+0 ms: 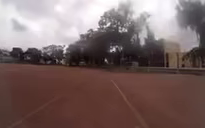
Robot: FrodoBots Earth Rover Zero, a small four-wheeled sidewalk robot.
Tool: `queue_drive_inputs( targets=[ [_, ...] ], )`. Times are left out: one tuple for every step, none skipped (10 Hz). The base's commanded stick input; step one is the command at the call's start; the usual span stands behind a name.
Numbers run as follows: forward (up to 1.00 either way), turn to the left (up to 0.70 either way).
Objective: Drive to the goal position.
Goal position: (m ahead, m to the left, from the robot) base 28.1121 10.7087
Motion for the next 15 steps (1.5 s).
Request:
queue_drive_inputs(
  targets=[
    [1.0,0.0],
    [1.0,0.0],
    [1.0,0.0],
    [1.0,0.0],
    [1.0,0.0],
    [1.0,0.0],
    [1.0,0.0],
    [1.0,0.0],
    [1.0,0.0],
    [1.0,0.0],
    [1.0,0.0],
    [1.0,0.0],
    [1.0,0.0],
    [1.0,0.0],
    [1.0,0.0]
  ],
)
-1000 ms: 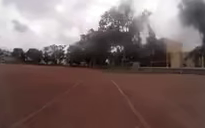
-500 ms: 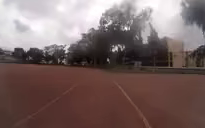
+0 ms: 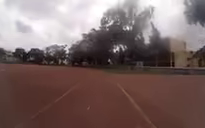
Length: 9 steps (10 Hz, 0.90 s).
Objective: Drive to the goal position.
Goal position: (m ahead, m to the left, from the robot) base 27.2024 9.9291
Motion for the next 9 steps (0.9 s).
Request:
queue_drive_inputs(
  targets=[
    [1.0,0.0],
    [1.0,0.0],
    [1.0,0.0],
    [1.0,0.0],
    [1.0,0.0],
    [1.0,0.0],
    [1.0,0.0],
    [1.0,0.0],
    [1.0,0.0]
  ],
)
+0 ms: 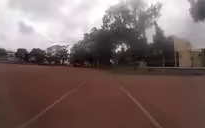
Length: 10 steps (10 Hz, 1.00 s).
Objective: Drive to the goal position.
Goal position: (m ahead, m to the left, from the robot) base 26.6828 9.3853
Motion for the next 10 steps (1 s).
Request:
queue_drive_inputs(
  targets=[
    [1.0,0.0],
    [1.0,0.0],
    [1.0,0.0],
    [1.0,0.0],
    [1.0,0.0],
    [1.0,0.0],
    [1.0,0.0],
    [1.0,0.0],
    [1.0,0.0],
    [1.0,0.0]
  ],
)
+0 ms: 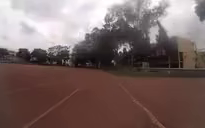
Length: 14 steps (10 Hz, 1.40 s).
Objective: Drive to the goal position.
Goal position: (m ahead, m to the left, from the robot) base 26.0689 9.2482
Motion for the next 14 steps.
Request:
queue_drive_inputs(
  targets=[
    [0.92,0.0],
    [0.85,0.0],
    [0.85,-0.1],
    [0.85,-0.19],
    [0.85,-0.09],
    [0.85,-0.01],
    [0.85,0.0],
    [0.85,0.0],
    [0.85,0.0],
    [0.85,0.0],
    [0.85,0.0],
    [0.85,0.0],
    [0.85,0.0],
    [0.85,0.0]
  ],
)
